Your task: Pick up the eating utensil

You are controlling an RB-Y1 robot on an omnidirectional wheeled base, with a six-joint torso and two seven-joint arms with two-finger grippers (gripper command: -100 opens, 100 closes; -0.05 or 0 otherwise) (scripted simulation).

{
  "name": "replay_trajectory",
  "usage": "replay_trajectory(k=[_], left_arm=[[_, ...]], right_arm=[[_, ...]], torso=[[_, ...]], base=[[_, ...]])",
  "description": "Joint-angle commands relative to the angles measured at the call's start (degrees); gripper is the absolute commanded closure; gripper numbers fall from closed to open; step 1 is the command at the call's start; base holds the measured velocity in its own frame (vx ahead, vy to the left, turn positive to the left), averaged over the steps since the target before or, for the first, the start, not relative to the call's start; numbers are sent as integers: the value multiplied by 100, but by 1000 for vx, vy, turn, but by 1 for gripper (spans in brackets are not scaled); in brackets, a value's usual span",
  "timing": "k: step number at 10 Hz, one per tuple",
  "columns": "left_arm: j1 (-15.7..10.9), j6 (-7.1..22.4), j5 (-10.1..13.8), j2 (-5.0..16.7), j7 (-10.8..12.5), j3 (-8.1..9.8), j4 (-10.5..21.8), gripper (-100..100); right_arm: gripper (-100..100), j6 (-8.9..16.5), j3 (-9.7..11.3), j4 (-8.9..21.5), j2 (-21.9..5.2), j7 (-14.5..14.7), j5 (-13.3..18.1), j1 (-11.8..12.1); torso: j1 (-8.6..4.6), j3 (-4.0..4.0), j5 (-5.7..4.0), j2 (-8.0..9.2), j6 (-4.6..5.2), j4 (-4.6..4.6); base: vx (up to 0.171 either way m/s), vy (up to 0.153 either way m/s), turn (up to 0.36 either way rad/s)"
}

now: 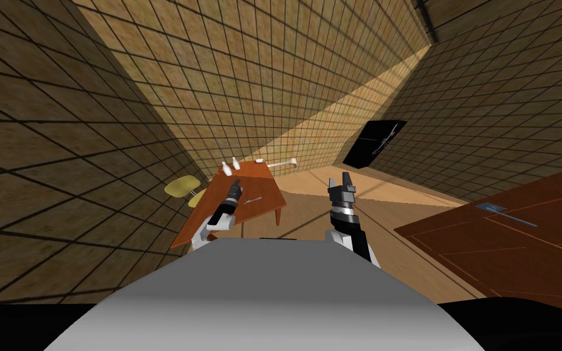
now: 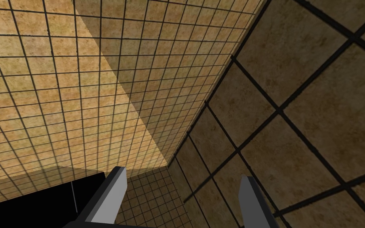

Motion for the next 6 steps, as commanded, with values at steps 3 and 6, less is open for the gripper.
replay_trajectory(k=[3, 6], left_arm=[[-236, 386, 84, 54, -25, 19, 529, -100], [-587, 836, 216, 164, -37, 60, 1107, -100]], right_arm=[[0, 0, 0, 0, 0, 0, 0, 0], [0, 0, 0, 0, 0, 0, 0, 1]], torso=[[0, 0, 0, 1, -1, 0], [2, 1, 0, 2, -4, 0]], base=[[7, -9, -69], [6, -10, -82]])
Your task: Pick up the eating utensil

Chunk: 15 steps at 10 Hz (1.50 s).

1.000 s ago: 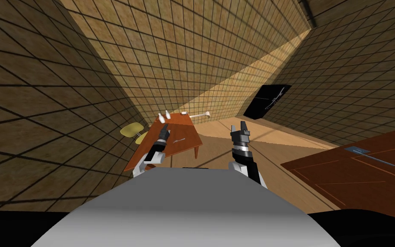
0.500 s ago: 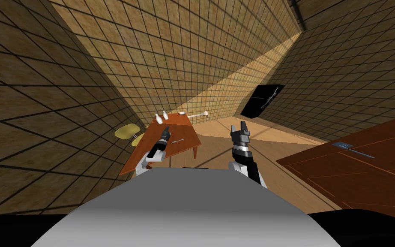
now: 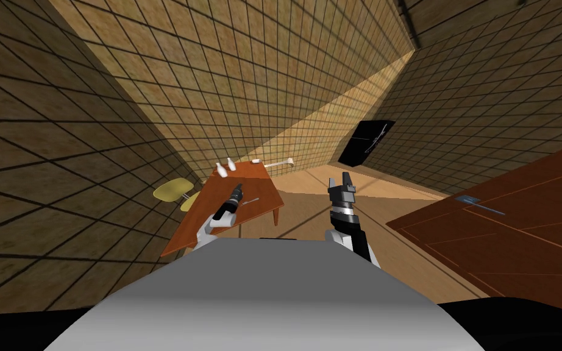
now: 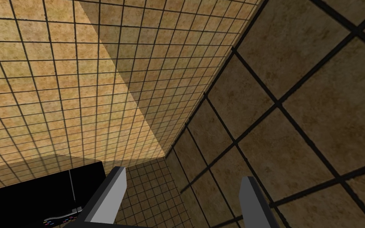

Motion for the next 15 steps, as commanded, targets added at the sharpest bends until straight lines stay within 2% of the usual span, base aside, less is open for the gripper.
replay_trajectory(k=[1, 2, 3, 4, 5, 6, 7, 8, 9, 10, 12, 13, 15], left_arm=[[-82, 251, 27, 12, -12, 18, 141, -100], [-263, 420, 93, 71, -18, 39, 381, -100], [-263, 515, 93, 71, -18, 39, 476, -100], [-447, 688, 160, 131, -24, 60, 741, -100], [-447, 780, 160, 131, -24, 60, 817, -100], [-633, 972, 227, 194, -30, 81, 1031, -100], [-633, 1047, 227, 194, -30, 81, 1164, -100], [-822, 1258, 293, 259, -37, 103, 1375, -100], [-822, 1313, 293, 259, -37, 103, 1513, -100], [-1012, 1558, 358, 325, -43, 125, 1649, -100], [-1012, 1578, 358, 325, -43, 125, 1863, -100], [-1204, 1839, 422, 393, -50, 147, 2064, -100], [-1204, 1839, 422, 393, -50, 147, 2212, -100]], right_arm=[[0, 0, 0, 0, 0, 0, 0, 0], [0, 0, 0, 0, 0, 0, 0, 0], [0, 0, 0, 0, 0, 0, 0, 0], [0, 0, 0, 0, 0, 0, 0, 0], [0, 0, 0, 0, 0, 0, 0, 0], [0, 0, 0, 0, 0, 0, 0, 0], [0, 0, 0, 0, 0, 0, 0, 0], [0, 0, 0, 0, 0, 0, 0, 1], [0, 0, 0, 0, 0, 0, 0, 0], [0, 0, 0, 0, 0, 0, 0, 1], [0, 0, 0, 0, 0, 0, 0, 1], [0, 0, 0, 0, 0, 0, 0, 1], [0, 0, 0, 0, 0, 0, 0, 1]], torso=[[0, 0, 0, 0, 0, 0], [1, 1, 0, 1, -3, 0], [0, 0, 0, 0, 0, 0], [1, 0, 0, 0, -2, 0], [1, 1, 0, 1, 0, 0], [1, 1, 0, 1, -3, 0], [-1, 1, -1, 1, 0, 1], [1, 1, 0, 1, -3, 0], [-1, 1, -1, 1, -1, 0], [1, 1, 0, 2, -5, 0], [1, 1, 0, 2, -4, 0], [3, 2, 0, 3, -5, 0], [1, 2, 0, 3, -4, 0]], base=[[5, -10, -54], [5, -12, -95], [5, -8, -55], [5, -12, -118], [5, -7, -52], [4, -15, -116], [3, -9, -45], [4, -12, -100], [5, -10, -50], [5, -13, -79], [2, -5, -29], [1, -10, -105], [2, -5, -21]])
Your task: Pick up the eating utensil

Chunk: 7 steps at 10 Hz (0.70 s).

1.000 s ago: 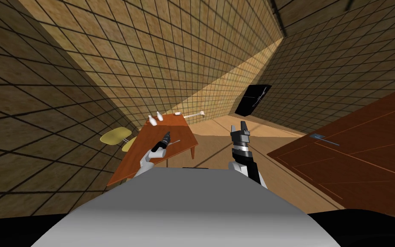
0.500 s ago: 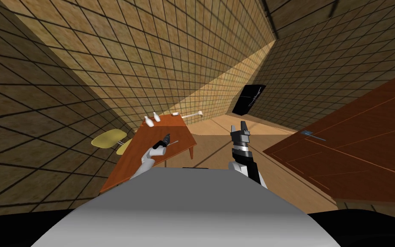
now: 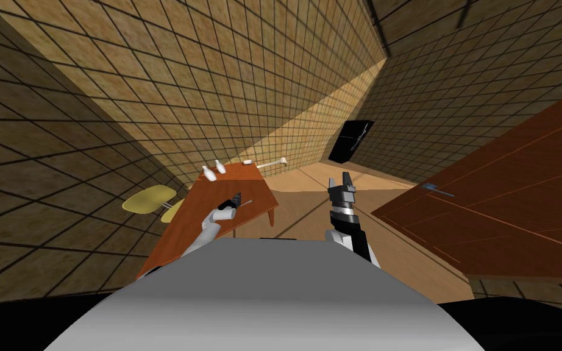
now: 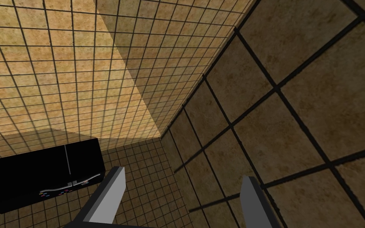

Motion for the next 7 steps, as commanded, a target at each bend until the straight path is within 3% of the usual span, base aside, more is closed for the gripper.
replay_trajectory(k=[1, 3, 4, 6, 7], left_arm=[[-235, 214, 87, 89, -11, 9, 286, -100], [-235, 214, 87, 89, -11, 9, 475, -100], [-426, 466, 148, 160, -18, 31, 667, -100], [-426, 466, 148, 160, -18, 31, 817, -100], [-614, 713, 208, 232, -24, 53, 1051, -100]], right_arm=[[0, 0, 0, 0, 0, 0, 0, 0], [0, 0, 0, 0, 0, 0, 0, 0], [0, 0, 0, 0, 0, 0, 0, 0], [0, 0, 0, 0, 0, 0, 0, 0], [0, 0, 0, 0, 0, 0, 0, 0]], torso=[[0, 0, 0, 0, 0, 0], [-2, -1, 0, -2, 1, -1], [0, 0, 0, -1, 0, 0], [-1, -1, 0, -1, 0, 0], [1, 0, 0, -1, 0, 0]], base=[[4, -9, -87], [3, -4, -35], [5, -9, -74], [3, -3, -35], [7, -8, -106]])
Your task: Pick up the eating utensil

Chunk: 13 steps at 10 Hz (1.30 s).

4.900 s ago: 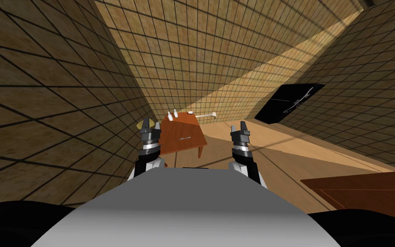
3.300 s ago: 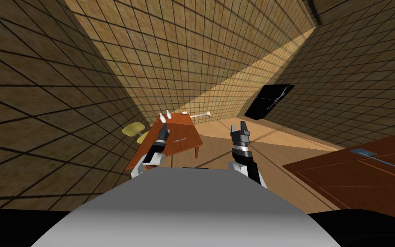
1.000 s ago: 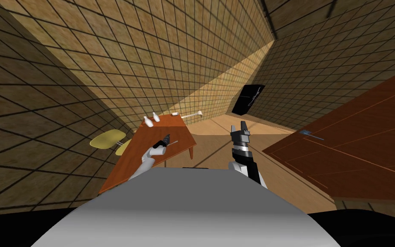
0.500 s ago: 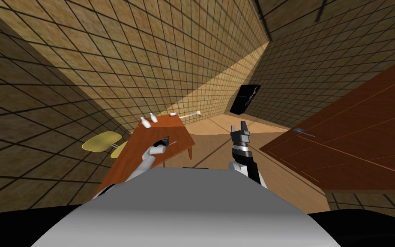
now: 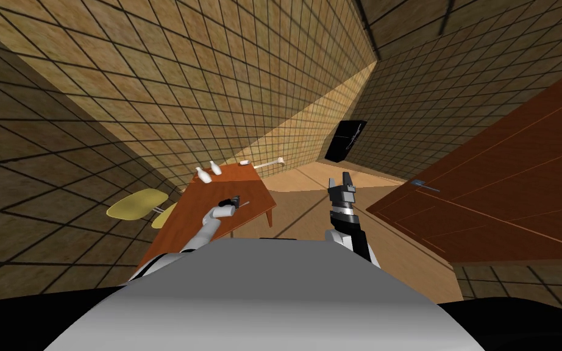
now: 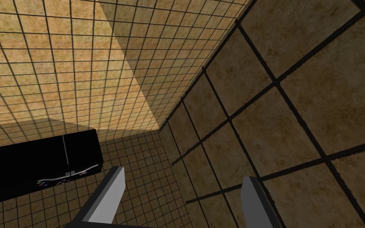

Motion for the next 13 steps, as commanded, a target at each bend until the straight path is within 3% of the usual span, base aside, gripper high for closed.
replay_trajectory(k=[1, 2, 3, 6, 7, 10, 12, 13], left_arm=[[-69, 144, 13, 22, 1, 15, 187, -100], [-252, 383, 71, 96, -5, 37, 382, -100], [-252, 383, 71, 96, -5, 37, 516, -100], [-596, 827, 180, 248, -17, 77, 1100, -100], [-596, 837, 180, 248, -17, 77, 1146, -100], [-899, 1248, 278, 410, -27, 111, 1601, -100], [-899, 1248, 278, 410, -27, 111, 1723, -100], [-1033, 1435, 323, 492, -32, 126, 1958, -100]], right_arm=[[0, 0, 0, 0, 0, 0, 0, 0], [0, 0, 0, 0, 0, 0, 0, 1], [0, 0, 0, 0, 0, 0, 0, 0], [0, 0, 0, 0, 0, 0, 0, 1], [0, 0, 0, 0, 0, 0, 0, 0], [0, 0, 0, 0, 0, 0, 0, 1], [0, 0, 0, 0, 0, 0, 0, 1], [0, 0, 0, 0, 0, 0, 0, 1]], torso=[[0, 0, 0, 0, 0, 0], [1, 0, 0, 1, -4, -1], [0, -1, 0, -1, -1, 0], [1, -1, 0, 0, -4, -1], [1, -1, 0, -2, -2, -1], [2, -1, 1, 0, -5, -1], [2, -1, 1, 0, -5, -1], [2, 1, 1, 2, -5, -1]], base=[[8, -4, -50], [9, -8, -76], [11, -5, -52], [12, -5, -76], [12, -1, -43], [12, -2, -65], [5, -1, -19], [8, -3, -72]])
